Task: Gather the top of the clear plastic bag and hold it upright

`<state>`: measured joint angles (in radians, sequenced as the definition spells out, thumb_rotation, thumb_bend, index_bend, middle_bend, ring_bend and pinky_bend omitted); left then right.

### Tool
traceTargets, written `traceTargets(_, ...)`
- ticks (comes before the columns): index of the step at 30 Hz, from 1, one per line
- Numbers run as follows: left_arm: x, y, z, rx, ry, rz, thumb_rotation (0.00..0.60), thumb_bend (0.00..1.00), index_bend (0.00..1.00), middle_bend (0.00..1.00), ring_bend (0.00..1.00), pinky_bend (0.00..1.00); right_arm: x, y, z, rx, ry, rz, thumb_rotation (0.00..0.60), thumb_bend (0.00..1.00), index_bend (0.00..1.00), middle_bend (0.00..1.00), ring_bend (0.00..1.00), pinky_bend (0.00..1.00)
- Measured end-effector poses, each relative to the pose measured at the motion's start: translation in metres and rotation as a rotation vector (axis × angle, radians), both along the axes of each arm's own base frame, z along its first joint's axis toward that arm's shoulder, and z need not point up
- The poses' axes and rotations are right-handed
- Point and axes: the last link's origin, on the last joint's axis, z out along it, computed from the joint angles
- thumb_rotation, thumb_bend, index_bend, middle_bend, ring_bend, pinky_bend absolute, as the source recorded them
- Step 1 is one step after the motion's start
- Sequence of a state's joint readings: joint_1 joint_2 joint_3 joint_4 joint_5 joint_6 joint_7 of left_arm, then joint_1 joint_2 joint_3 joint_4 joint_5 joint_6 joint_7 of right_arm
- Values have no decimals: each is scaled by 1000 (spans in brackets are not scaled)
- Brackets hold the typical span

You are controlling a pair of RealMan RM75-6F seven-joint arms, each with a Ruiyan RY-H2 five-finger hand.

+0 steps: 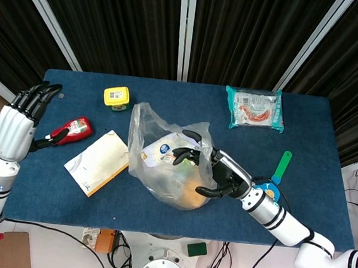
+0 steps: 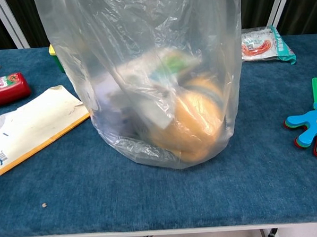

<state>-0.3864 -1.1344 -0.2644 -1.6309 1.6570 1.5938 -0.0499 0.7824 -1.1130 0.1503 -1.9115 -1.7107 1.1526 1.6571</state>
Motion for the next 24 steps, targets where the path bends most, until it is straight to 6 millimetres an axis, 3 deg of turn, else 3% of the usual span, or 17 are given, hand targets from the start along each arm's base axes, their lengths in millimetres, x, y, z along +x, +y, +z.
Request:
traceTargets(14, 67, 17, -25, -110, -93, -112, 600, 42, 74, 153, 94, 159, 6, 4, 0, -34, 18, 16, 563, 209, 20, 299, 129, 128)
traceTargets(24, 96, 32, -42, -163, -109, -113, 600, 41, 73, 153, 94, 159, 9, 3, -1, -46, 23, 10, 562, 210, 20, 292, 129, 128)
